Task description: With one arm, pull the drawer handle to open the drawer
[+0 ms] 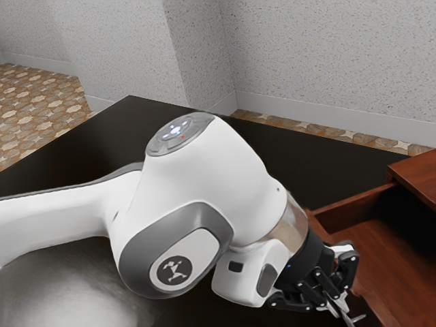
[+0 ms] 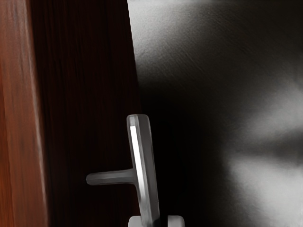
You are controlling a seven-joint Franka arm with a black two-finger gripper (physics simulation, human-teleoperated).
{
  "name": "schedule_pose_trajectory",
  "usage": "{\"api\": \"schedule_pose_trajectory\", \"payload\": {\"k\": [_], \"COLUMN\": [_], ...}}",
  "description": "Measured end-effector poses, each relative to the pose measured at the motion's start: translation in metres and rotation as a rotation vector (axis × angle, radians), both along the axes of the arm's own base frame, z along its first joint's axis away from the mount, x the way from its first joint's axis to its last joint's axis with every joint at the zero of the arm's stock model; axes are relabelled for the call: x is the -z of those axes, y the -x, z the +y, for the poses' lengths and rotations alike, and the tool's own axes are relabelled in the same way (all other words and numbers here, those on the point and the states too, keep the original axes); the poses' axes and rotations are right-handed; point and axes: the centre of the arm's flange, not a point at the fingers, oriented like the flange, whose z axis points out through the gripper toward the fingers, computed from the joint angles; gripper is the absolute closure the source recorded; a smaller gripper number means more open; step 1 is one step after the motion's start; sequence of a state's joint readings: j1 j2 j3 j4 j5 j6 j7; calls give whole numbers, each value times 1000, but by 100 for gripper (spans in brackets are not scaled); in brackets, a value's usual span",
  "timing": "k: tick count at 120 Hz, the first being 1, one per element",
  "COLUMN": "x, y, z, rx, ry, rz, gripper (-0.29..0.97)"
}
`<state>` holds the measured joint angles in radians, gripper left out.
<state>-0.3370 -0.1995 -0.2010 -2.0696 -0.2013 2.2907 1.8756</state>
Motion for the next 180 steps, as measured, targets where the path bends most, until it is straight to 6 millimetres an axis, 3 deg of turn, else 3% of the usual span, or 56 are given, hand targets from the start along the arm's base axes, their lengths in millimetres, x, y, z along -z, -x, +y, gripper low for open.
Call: {"api": "schedule_pose_trajectory", "payload": {"k": [36,93,110,118,126,139,148,159,165,180], "x": [1,-2,-26,-46,-81,-148,-178,-183,-175,-157], "y": [19,23,35,40,39,18,-3,-48,-70,-83], "z": [8,10,8,8,8,32,43,77,104,176], "rx": [3,1,12,16,16,-30,-58,-164,-258,-518], "ry": [-12,-23,-4,12,32,20,-47,-116,-149,-210], "rz": [-6,-3,-47,-81,-117,-139,-112,9,100,283], "gripper": [79,67,59,57,53,36,25,16,13,7]}}
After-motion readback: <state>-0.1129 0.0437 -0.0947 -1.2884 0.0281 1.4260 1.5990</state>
